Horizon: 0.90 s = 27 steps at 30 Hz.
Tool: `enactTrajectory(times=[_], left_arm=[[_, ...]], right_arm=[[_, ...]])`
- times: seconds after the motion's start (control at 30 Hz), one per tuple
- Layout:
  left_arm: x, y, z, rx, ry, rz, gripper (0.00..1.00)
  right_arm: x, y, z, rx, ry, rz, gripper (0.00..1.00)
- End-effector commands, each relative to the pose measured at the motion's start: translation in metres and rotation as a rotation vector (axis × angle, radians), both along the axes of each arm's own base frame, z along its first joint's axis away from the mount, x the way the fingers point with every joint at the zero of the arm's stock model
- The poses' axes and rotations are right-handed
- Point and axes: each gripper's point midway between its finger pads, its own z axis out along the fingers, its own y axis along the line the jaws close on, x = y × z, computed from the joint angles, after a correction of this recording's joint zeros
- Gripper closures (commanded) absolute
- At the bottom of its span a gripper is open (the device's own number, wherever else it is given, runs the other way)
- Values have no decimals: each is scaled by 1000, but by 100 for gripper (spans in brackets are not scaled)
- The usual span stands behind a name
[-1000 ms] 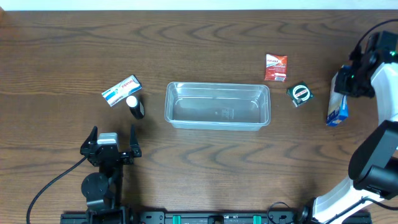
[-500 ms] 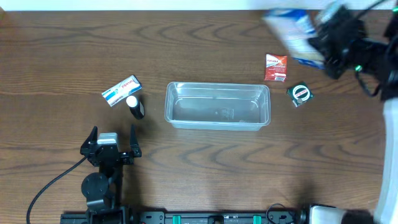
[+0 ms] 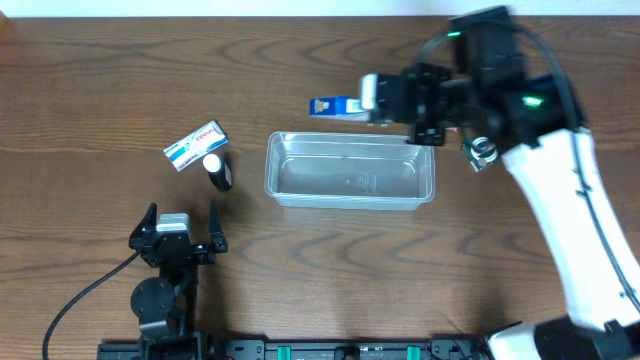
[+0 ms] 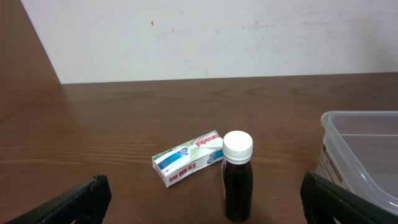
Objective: Pack container
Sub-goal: 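Lift the blue box and carry it over the clear container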
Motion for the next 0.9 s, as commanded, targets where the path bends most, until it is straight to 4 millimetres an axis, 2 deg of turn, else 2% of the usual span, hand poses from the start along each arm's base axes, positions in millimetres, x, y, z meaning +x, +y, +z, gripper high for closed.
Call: enactTrajectory(times=[0.0,0.17,0.37,0.43,0.6,0.87], left_arm=[[-1,0,-16,-17,49,-1,2],[-1,0,-16,-17,49,-1,2],[-1,0,-16,-17,49,-1,2],[-1,0,-16,-17,49,-1,2],[-1,0,-16,-17,49,-1,2],[-1,0,-16,-17,49,-1,2]], right_arm=[[12,-2,-29,-99,63,-150,99],[16,4,-68,-180,162,-245,99],[9,4,-78,-179,243,-315,99],[4,3,-80,-195,255,-302,99],[-20,2,-98,-328,239,-92,99],[-17,0,-133,-365,227,-89,99]])
